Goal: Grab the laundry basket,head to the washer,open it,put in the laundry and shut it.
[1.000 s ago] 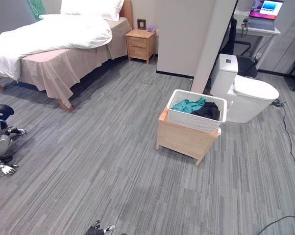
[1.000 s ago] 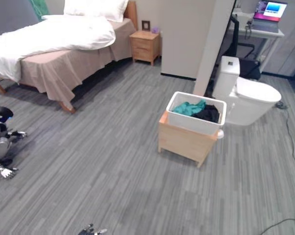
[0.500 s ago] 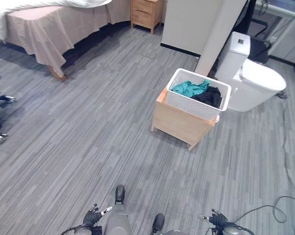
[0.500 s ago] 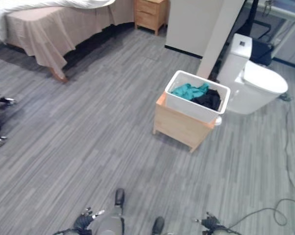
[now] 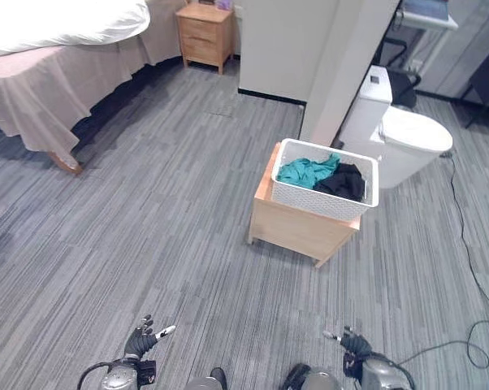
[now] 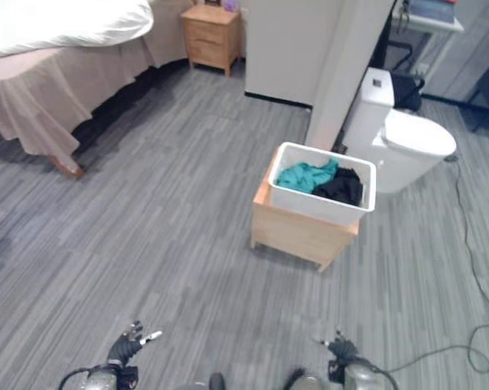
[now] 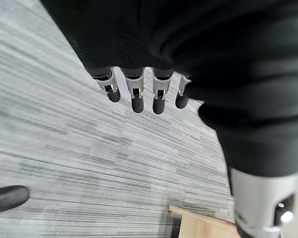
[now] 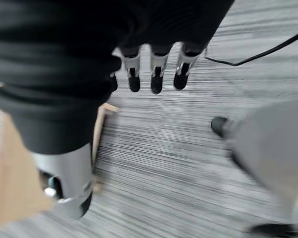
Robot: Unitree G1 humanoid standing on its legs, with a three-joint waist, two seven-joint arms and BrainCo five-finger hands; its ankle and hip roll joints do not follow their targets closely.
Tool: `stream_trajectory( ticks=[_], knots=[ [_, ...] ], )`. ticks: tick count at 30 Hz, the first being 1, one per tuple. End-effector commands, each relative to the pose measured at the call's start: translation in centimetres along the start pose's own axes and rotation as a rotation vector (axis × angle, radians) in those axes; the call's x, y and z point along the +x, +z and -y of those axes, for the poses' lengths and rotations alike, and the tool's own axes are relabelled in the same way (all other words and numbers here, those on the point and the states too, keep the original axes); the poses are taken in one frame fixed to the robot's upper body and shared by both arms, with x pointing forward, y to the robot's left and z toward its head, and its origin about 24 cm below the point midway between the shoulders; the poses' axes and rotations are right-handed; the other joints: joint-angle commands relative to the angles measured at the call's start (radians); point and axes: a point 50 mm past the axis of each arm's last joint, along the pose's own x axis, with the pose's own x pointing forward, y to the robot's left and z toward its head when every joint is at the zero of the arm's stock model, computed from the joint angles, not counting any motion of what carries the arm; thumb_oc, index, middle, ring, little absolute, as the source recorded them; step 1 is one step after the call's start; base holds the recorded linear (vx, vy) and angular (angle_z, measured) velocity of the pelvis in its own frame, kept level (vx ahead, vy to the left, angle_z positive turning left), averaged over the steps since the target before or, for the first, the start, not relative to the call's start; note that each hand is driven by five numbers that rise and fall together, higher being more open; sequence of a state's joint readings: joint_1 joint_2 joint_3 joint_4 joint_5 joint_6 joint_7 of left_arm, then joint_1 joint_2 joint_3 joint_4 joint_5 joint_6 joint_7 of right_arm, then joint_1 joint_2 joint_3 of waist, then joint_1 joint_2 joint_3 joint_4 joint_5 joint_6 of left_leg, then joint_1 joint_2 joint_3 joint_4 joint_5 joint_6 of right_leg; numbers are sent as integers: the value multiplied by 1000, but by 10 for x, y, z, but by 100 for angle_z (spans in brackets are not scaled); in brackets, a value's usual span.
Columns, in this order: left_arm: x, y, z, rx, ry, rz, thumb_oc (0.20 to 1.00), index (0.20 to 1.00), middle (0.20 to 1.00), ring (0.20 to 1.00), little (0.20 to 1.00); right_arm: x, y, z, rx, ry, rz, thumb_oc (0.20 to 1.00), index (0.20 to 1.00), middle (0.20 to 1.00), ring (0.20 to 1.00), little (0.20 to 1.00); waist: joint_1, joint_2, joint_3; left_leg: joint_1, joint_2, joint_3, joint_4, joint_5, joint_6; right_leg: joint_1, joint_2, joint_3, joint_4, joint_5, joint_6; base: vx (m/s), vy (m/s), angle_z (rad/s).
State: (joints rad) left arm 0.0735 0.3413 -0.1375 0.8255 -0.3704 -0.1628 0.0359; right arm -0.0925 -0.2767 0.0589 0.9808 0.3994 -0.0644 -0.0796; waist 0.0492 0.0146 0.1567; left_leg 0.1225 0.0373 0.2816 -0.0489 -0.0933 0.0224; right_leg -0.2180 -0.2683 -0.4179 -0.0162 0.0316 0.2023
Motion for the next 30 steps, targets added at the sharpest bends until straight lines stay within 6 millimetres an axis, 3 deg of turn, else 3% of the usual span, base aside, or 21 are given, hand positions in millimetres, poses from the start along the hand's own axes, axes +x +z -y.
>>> stream_trajectory(
  ticks=[1, 5, 6, 7, 8, 10, 11, 13, 16, 17, 18, 19, 20, 22, 27, 30],
  knots=[
    [7, 34, 1, 71, -11, 134, 1000, 1000, 1000, 1000, 1000, 2, 25, 14, 59, -66, 94, 1000, 1000, 1000, 1000, 1000, 5, -13, 31, -4, 13, -77, 66, -77, -16, 43, -18, 77, -62, 103, 24, 383, -91, 16],
    [11, 46, 7, 81, -18, 170, 1000, 1000, 1000, 1000, 1000, -2, 32, 23, 89, -91, 146, 1000, 1000, 1000, 1000, 1000, -29, -30, 22, 55, 0, -83, 67, -107, -24, 36, -27, 85, -71, 135, 26, 388, -149, 22],
    [10, 45, 12, 77, -26, 174, 1000, 1000, 1000, 1000, 1000, -8, 27, 35, 94, -131, 155, 1000, 1000, 1000, 1000, 1000, -58, -31, -4, 105, 0, -117, 71, -141, -31, 50, -11, 128, -29, 139, 18, 510, -211, 28],
    [11, 45, 16, 59, -28, 175, 1000, 1000, 1000, 1000, 1000, -9, 28, 41, 94, -153, 168, 1000, 1000, 1000, 1000, 1000, -78, -23, -11, 111, 21, -134, 103, -124, -46, 42, 11, 159, 7, 127, 5, 623, -305, 62],
    [12, 45, 19, 41, -30, 174, 1000, 1000, 1000, 1000, 1000, -11, 29, 46, 93, -176, 178, 1000, 1000, 1000, 1000, 1000, -90, -12, -10, 89, 58, -137, 180, -66, -74, 48, 41, 176, 31, 111, -13, 330, -315, 90],
    [15, 57, 24, 22, -28, 206, 1000, 1000, 1000, 1000, 1000, -12, 38, 53, 107, -228, 221, 1000, 1000, 1000, 1000, 1000, -85, -23, 17, -87, 126, -162, 522, 72, -94, 83, 74, 167, 51, 65, -81, 196, -381, 64],
    [15, 65, 25, 26, -20, 238, 1000, 1000, 1000, 1000, 1000, -13, 46, 54, 116, -244, 260, 1000, 1000, 1000, 1000, 1000, -73, -25, 30, -177, 127, -199, 684, 94, -90, 106, 95, 143, 41, 46, -110, 159, -357, 14],
    [15, 84, 22, 36, 22, 307, 1000, 1000, 1000, 1000, 1000, -17, 64, 61, 112, -272, 335, 1000, 1000, 1000, 1000, 1000, -62, -43, 41, -256, 143, -222, 770, 114, -84, 161, 128, 148, 7, 9, -143, 221, -260, -36],
    [11, 116, 28, 8, 29, 429, 1000, 1000, 1000, 1000, 1000, -26, 86, 71, 121, -313, 433, 1000, 1000, 1000, 1000, 1000, -49, -61, 35, -279, 156, -200, 544, 64, -88, 214, 120, 133, -27, -20, -125, 252, -44, 11],
    [10, 116, 28, 9, 29, 429, 1000, 1000, 1000, 1000, 1000, -26, 86, 71, 121, -313, 433, 1000, 1000, 1000, 1000, 1000, -49, -63, 37, -273, 154, -198, 538, 67, -88, 217, 118, 133, -27, -20, -125, 175, 55, 60],
    [8, 127, 28, 2, 31, 472, 1000, 1000, 1000, 1000, 1000, -30, 97, 73, 91, -307, 476, 1000, 1000, 1000, 1000, 1000, -43, -65, 32, -269, 158, -204, 377, 75, -99, 227, 113, 128, -32, -30, -118, 244, 143, 32],
    [1, 144, 25, 9, 49, 545, 1000, 1000, 1000, 1000, 1000, -37, 115, 72, 35, -296, 554, 1000, 1000, 1000, 1000, 1000, -29, -46, 21, -255, 178, -232, 111, 156, -119, 247, 122, 123, -36, -45, -105, 402, 247, 20],
    [-2, 155, 22, 126, 69, 590, 1000, 1000, 1000, 1000, 1000, -42, 134, 68, -18, -282, 620, 1000, 1000, 1000, 1000, 1000, -25, -31, 7, -234, 192, -232, 33, 170, -130, 265, 120, 121, -23, -66, -97, 388, 269, 6],
    [-3, 156, 20, 143, 77, 587, 1000, 1000, 1000, 1000, 1000, -44, 137, 66, -37, -284, 637, 1000, 1000, 1000, 1000, 1000, -21, -23, -2, -229, 186, -239, 43, 176, -131, 269, 119, 121, -15, -74, -98, 228, 165, -40],
    [-16, 186, 15, 280, 31, 678, 1000, 1000, 1000, 1000, 1000, -51, 168, 47, -92, -197, 726, 1000, 1000, 1000, 1000, 1000, 2, -22, -27, -194, 131, -215, 79, 119, -105, 294, 60, 146, 7, -64, -76, 192, 156, -33],
    [-12, 212, 28, 326, -21, 701, 1000, 1000, 1000, 1000, 1000, -55, 191, 43, -123, -210, 773, 1000, 1000, 1000, 1000, 1000, 1, -19, -33, -170, 115, -180, 80, 99, -95, 297, 38, 149, -2, -51, -62, 105, 74, -22]
  ],
)
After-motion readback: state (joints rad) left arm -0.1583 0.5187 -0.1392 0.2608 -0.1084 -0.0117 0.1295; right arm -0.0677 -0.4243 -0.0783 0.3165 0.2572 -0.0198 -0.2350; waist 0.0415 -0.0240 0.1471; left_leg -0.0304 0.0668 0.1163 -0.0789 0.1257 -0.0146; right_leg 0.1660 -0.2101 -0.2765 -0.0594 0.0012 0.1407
